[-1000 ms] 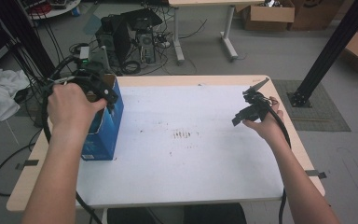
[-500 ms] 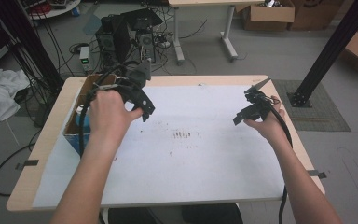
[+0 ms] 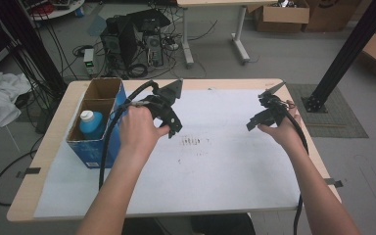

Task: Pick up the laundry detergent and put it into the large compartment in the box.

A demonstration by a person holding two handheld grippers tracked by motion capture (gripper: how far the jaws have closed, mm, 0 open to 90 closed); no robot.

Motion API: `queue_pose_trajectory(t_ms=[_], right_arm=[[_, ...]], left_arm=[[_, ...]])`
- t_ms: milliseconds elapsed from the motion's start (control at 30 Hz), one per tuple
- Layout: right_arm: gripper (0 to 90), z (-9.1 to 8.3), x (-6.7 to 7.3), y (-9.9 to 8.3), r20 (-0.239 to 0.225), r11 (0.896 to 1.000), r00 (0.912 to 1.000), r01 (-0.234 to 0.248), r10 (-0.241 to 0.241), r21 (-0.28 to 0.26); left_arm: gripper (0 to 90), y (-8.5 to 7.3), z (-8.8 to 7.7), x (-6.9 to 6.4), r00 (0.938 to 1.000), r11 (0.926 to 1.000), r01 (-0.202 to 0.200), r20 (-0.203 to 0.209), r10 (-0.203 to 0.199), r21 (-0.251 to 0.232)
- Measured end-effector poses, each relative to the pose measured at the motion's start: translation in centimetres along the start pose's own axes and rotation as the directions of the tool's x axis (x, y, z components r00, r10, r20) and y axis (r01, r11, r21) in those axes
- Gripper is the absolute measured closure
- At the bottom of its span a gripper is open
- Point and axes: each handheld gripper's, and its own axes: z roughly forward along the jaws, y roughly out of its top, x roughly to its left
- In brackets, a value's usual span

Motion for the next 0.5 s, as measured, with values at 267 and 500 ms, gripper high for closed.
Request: queue_pose_trajectory(t_ms=[267, 500], right_arm=[[15.6, -0.03, -0.18, -0.11, 0.004, 1.0, 1.0, 0.001, -0.001, -0.002], [15.6, -0.07, -0.29, -0.16, 0.001, 1.0, 1.0, -0.007, 0.007, -0.005]], left_arm=[[9.3, 0.48, 0.35, -0.82, 0.9998, 0.9998, -0.019, 0.008, 0.019, -0.004], [9.0, 0.55, 0.32, -0.96, 0.9998, 0.9998, -0.021, 0.007, 0.021, -0.004]])
